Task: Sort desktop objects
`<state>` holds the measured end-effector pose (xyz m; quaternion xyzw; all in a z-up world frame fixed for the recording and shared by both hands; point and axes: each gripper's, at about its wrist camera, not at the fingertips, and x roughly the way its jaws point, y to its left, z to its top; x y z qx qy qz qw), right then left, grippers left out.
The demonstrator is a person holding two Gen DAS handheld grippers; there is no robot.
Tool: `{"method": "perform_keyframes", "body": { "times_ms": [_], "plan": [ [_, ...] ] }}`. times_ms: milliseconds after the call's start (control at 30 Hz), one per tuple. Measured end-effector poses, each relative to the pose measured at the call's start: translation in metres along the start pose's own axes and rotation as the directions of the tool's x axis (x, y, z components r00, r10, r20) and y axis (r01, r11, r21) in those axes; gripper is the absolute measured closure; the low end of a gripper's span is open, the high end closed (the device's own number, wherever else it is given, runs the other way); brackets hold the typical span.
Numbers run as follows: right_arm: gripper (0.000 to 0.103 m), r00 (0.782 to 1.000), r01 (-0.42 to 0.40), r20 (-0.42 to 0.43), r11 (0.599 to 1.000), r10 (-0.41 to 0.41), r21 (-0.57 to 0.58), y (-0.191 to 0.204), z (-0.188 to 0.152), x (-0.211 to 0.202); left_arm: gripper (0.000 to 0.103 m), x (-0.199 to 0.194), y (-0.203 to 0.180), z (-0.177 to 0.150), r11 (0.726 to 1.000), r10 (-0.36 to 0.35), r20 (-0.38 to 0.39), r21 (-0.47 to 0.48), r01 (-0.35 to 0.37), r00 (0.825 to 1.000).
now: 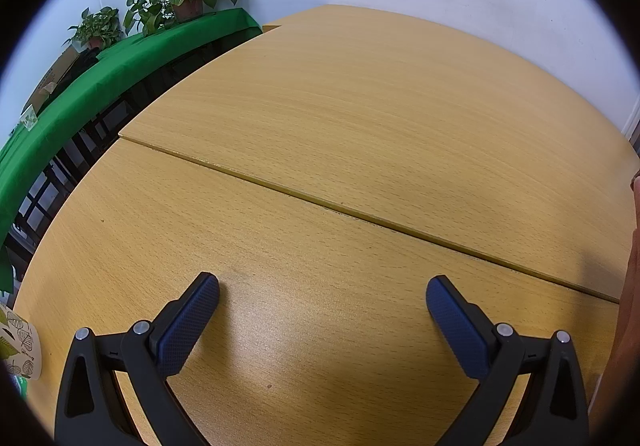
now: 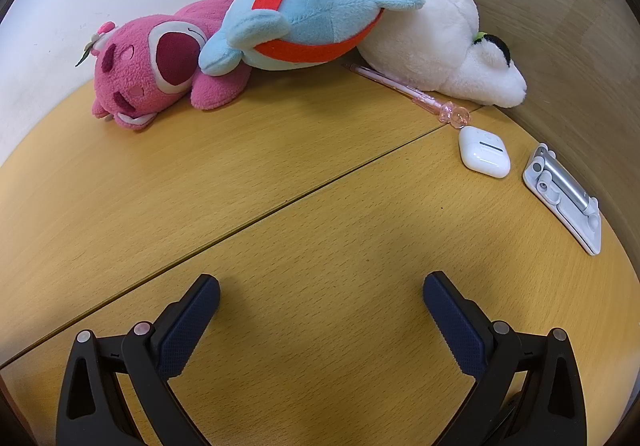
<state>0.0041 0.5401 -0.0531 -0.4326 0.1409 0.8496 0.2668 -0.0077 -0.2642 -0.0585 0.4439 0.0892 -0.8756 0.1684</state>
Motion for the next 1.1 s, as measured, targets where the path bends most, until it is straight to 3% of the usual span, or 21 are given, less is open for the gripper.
{"method": "perform_keyframes", "body": {
  "times_ms": [1100],
  "plan": [
    [0.0, 1.0, 0.001, -0.001, 1.0, -0.001, 0.001, 0.0013, 0.0006, -0.0014, 0.0, 0.0008, -0.0015, 0.0001, 1.0, 0.001, 0.001, -0.001, -0.001, 1.0]
  ]
}}
